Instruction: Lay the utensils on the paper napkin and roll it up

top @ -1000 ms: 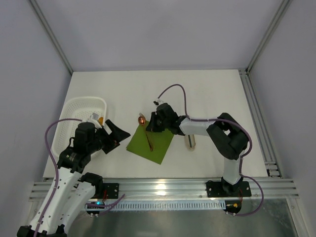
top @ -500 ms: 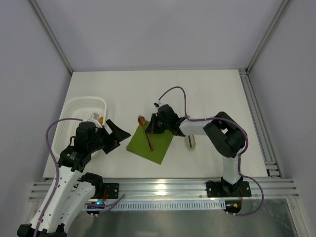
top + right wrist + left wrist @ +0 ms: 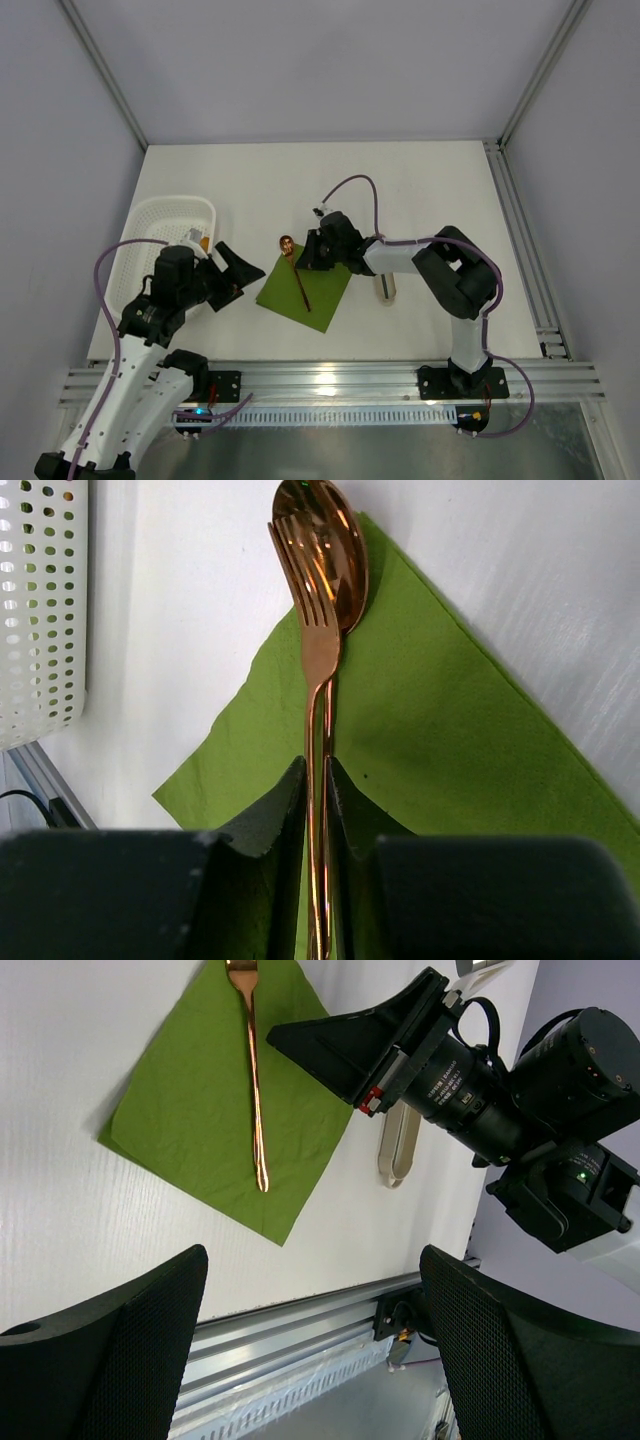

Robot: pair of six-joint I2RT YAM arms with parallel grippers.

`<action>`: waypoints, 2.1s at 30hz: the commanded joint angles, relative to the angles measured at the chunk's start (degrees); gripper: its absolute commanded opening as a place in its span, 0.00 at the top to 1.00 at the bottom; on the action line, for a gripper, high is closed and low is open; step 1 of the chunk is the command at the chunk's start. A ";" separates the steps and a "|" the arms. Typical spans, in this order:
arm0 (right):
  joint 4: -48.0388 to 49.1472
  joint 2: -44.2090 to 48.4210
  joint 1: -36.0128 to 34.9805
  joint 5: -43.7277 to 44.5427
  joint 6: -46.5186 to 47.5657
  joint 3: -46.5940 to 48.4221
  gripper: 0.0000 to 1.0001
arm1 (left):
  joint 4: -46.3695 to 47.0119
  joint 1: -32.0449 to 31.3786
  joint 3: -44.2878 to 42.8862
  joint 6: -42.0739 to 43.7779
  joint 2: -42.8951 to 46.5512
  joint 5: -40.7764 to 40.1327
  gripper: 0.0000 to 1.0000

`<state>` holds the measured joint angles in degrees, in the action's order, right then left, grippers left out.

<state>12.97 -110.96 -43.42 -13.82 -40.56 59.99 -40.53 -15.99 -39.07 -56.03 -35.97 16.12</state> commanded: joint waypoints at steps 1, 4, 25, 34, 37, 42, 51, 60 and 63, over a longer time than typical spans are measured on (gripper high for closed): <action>0.21 0.92 0.00 1.96 2.06 0.22 0.83 | 1.42 0.34 -1.98 1.45 -0.42 1.46 0.12; -0.49 2.23 -0.44 3.45 2.85 0.04 0.83 | 1.60 0.34 -1.80 1.28 -0.33 1.63 0.12; -37.84 23.42 8.96 32.98 17.35 -1.45 0.69 | 3.62 0.34 0.22 0.83 -0.07 2.78 0.12; -37.23 19.29 10.37 34.39 17.97 -2.77 0.69 | 4.06 0.34 1.10 0.92 -0.42 3.30 0.14; -36.44 17.80 10.81 34.04 17.88 -3.38 0.69 | 4.41 0.34 1.45 0.92 -0.51 3.39 0.14; -35.12 15.16 11.51 33.60 18.06 -4.35 0.69 | 4.67 0.34 1.54 0.92 -1.12 3.31 0.14; -34.68 12.08 11.87 32.10 18.06 -4.09 0.76 | 4.94 0.34 1.37 1.19 -2.00 3.48 0.14; -35.65 16.73 11.95 34.65 17.62 -4.26 0.96 | 1.87 0.34 -0.48 2.24 -2.44 2.08 0.14; -36.88 22.35 11.87 37.38 18.14 -4.18 0.96 | 0.54 0.34 -0.92 2.94 -2.35 0.76 0.14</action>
<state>-22.85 -95.59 -31.75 19.59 -22.76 55.42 -38.79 -15.99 -37.78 -54.85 -38.22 17.63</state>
